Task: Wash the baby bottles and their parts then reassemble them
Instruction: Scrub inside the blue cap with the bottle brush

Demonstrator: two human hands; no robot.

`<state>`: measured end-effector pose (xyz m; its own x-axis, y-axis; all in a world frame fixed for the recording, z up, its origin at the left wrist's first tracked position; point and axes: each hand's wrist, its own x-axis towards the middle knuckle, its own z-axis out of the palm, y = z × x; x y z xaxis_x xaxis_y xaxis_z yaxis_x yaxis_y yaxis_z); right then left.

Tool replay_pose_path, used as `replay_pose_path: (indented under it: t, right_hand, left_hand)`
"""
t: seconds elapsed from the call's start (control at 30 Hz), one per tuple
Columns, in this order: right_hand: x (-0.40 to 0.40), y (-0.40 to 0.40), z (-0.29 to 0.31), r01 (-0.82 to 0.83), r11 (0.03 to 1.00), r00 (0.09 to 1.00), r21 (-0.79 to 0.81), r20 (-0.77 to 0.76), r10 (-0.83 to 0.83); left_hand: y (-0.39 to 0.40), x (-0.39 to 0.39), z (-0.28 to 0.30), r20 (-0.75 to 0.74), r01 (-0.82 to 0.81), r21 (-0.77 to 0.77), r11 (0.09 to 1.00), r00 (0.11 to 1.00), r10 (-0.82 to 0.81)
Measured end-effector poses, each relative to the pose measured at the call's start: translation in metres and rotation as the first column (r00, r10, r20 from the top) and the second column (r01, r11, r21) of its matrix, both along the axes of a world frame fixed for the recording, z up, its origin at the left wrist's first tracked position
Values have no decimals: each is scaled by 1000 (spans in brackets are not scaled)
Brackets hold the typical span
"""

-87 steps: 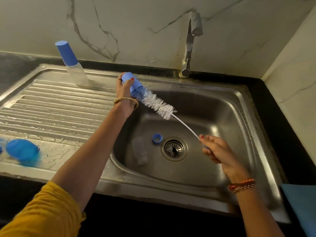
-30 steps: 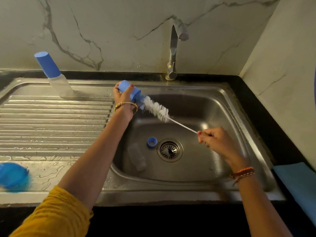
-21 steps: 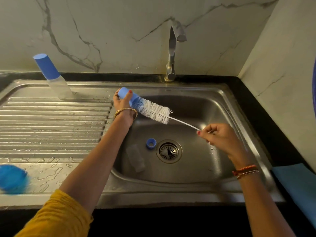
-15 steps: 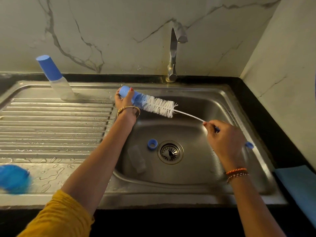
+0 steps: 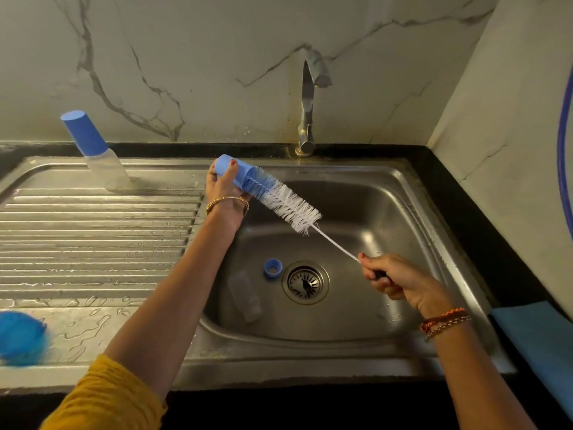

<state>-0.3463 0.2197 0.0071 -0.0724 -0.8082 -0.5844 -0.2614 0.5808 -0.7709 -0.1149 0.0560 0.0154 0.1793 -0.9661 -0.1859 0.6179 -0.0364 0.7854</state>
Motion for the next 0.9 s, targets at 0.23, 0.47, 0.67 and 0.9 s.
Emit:
replay_pose_path:
  t: [0.23, 0.47, 0.67, 0.9]
  right_hand:
    - [4, 3, -11, -230, 700, 646, -676, -644, -410]
    - [4, 4, -4, 12, 859, 923, -513, -326, -207]
    - [-8, 7, 6, 100, 981, 995, -169, -14, -104]
    - [-23, 17, 12, 209, 946, 971, -247, -63, -230]
  left_hand:
    - [-4, -7, -3, -54, -97, 92, 991, 993, 102]
    - [-7, 6, -6, -10, 55, 84, 995, 998, -54]
    - [-1, 8, 14, -140, 136, 91, 986, 982, -123]
    - [-3, 12, 15, -323, 38, 158, 987, 946, 15]
